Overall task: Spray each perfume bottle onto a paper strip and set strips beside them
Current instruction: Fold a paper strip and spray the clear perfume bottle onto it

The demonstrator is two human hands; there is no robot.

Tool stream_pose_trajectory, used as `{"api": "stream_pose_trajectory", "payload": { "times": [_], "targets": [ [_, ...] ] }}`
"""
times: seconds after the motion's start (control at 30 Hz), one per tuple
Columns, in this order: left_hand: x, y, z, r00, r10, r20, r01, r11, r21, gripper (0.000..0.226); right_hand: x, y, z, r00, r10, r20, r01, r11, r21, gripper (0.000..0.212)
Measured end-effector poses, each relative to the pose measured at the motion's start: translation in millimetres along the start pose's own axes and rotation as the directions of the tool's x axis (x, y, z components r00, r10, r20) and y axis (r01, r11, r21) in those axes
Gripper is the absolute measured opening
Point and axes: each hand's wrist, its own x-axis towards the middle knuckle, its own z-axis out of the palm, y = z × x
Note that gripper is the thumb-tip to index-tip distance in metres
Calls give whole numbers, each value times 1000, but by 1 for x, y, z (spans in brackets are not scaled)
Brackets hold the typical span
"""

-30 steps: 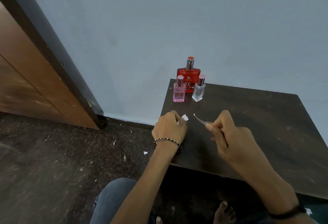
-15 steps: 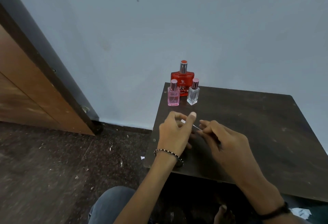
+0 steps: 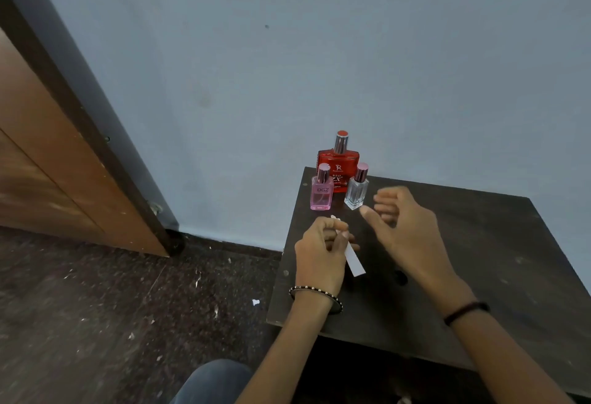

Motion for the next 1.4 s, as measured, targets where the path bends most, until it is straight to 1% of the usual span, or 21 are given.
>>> {"api": "stream_pose_trajectory", "payload": {
  "times": [0.07,0.13,0.2,0.33,0.43,0.5,0.53,0.6,0.67,0.73,0.8,0.83,0.9,0.93,0.97,1.03,1.1,1.2,1.27,1.4],
  "targets": [
    [0,-1,1,1000,12,-4,-12,1000,28,8,22,1,16,998,61,32,-61,998,15,68],
    [0,-2,1,999,33,-25,-32,998,46,9,37,5,30,994,102,43,-103,994,42,73],
    [2,-2,-1,998,49,-38,-47,997,57,10,43,10,41,995,98,17,-99,993,60,67],
    [2,-2,-1,998,62,-27,-59,994,94,10,41,13,43,1000,23,-16,-22,998,59,36],
    [2,1,-1,996,88,-34,-83,990,118,12,24,13,28,1000,-2,-27,5,995,101,22],
    [4,4,-2,993,118,-29,-113,984,135,15,7,15,14,999,29,-46,-20,981,192,14],
    [6,6,0,991,134,-15,-130,980,151,16,-2,16,5,997,71,-42,-56,958,282,11],
    [13,13,7,984,170,44,-175,962,210,19,-12,14,-10,987,160,32,-155,855,496,4],
    [20,23,20,977,175,126,-202,948,247,21,-16,10,-21,973,214,88,-226,791,568,9],
    [25,33,36,973,154,173,-182,969,164,17,-15,9,-27,952,278,125,-294,733,613,13],
    [26,37,49,979,94,180,-98,995,15,22,-13,9,-31,909,362,205,-405,656,637,16],
    [26,37,52,979,79,186,-73,996,-41,28,-12,12,-32,899,369,235,-433,675,598,13],
    [28,35,60,969,102,225,-80,991,-107,46,-13,22,-35,919,308,248,-395,750,531,11],
    [29,35,62,963,112,246,-82,988,-131,46,-15,24,-37,934,251,253,-351,770,533,15],
    [30,35,64,959,119,258,-79,984,-160,39,-17,28,-38,946,194,258,-307,788,533,20],
    [34,39,66,951,114,286,-47,972,-230,20,-20,29,-40,956,131,262,-257,804,537,27],
    [36,42,67,947,75,313,30,948,-317,18,-21,31,-41,962,96,254,-227,800,556,28],
    [41,41,65,954,4,299,124,905,-406,28,-23,36,-43,957,90,277,-232,810,538,28],
    [44,40,63,960,-46,274,166,887,-430,28,-25,39,-46,951,111,287,-256,805,535,27],
    [44,39,64,952,-127,279,253,841,-479,26,-29,41,-55,951,163,261,-293,736,610,26]
  ]
}}
